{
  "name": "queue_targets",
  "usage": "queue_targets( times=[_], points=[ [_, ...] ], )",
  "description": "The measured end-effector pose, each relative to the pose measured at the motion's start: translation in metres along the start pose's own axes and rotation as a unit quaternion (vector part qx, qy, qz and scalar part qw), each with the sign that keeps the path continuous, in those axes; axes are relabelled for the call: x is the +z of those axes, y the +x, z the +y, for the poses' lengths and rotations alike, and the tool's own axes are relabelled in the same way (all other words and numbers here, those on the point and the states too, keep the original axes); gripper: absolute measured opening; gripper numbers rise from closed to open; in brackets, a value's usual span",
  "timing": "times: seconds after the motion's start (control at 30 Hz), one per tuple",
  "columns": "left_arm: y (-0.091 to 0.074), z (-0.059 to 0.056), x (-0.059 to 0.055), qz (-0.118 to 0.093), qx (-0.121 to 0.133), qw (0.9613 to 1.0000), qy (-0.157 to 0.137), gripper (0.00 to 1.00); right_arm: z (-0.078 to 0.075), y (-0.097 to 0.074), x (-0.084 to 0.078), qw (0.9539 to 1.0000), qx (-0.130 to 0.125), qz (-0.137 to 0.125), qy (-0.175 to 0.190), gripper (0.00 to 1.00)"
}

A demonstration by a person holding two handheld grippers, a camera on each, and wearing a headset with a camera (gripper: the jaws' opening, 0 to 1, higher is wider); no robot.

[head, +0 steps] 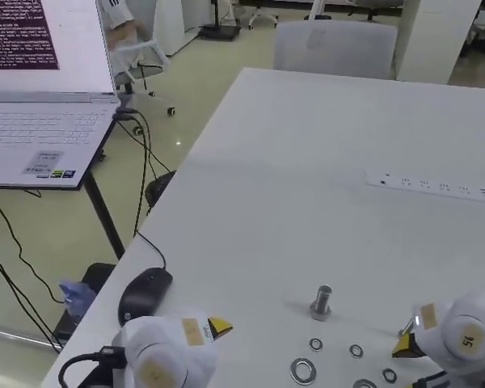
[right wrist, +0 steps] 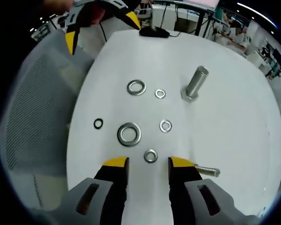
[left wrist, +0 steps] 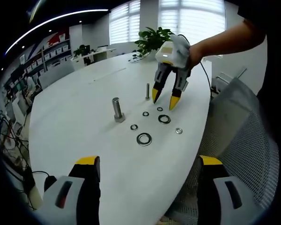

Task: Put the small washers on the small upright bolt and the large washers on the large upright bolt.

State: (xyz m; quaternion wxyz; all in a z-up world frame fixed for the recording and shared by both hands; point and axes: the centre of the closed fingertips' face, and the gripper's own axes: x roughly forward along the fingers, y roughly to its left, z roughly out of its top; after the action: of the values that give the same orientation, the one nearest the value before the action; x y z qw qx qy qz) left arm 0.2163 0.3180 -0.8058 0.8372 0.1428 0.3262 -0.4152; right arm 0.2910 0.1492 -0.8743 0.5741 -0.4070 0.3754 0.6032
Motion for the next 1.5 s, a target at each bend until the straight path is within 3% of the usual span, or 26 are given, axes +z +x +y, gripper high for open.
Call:
queue_targets(
  times=[0.33,0.7,1.03,1.33,1.5],
  points=[
    [-0.0015,0.0023,-0.0016,-0.001,-0.002,1.0,-0.004,0.84,-0.0018,0.0069,-0.0008,0.9995,0.004,0.022,-0.021,0.3],
    [-0.0001,0.0009,-0.0001,-0.008,-0.003,0.9999,-0.008,0.83,-0.0022,0.0072,0.0003,0.9995,0.01,0.026,-0.013,0.24],
    [-0.0014,0.0008,-0.0014,-0.009,-0.006,0.9999,-0.009,0.82,-0.0025,0.0081,0.0003,0.9985,0.007,0.051,-0.018,0.16],
    [-0.0018,-0.0016,-0.0014,-0.009,-0.01,0.9998,-0.012,0.78,-0.0034,0.0074,-0.0014,0.9961,0.007,0.073,-0.048,0.14],
    [-0.0003,-0.0042,-0.0012,-0.008,-0.013,0.9998,-0.011,0.77,-0.0044,0.0083,-0.0012,0.9966,0.007,0.074,-0.036,0.14]
  ],
)
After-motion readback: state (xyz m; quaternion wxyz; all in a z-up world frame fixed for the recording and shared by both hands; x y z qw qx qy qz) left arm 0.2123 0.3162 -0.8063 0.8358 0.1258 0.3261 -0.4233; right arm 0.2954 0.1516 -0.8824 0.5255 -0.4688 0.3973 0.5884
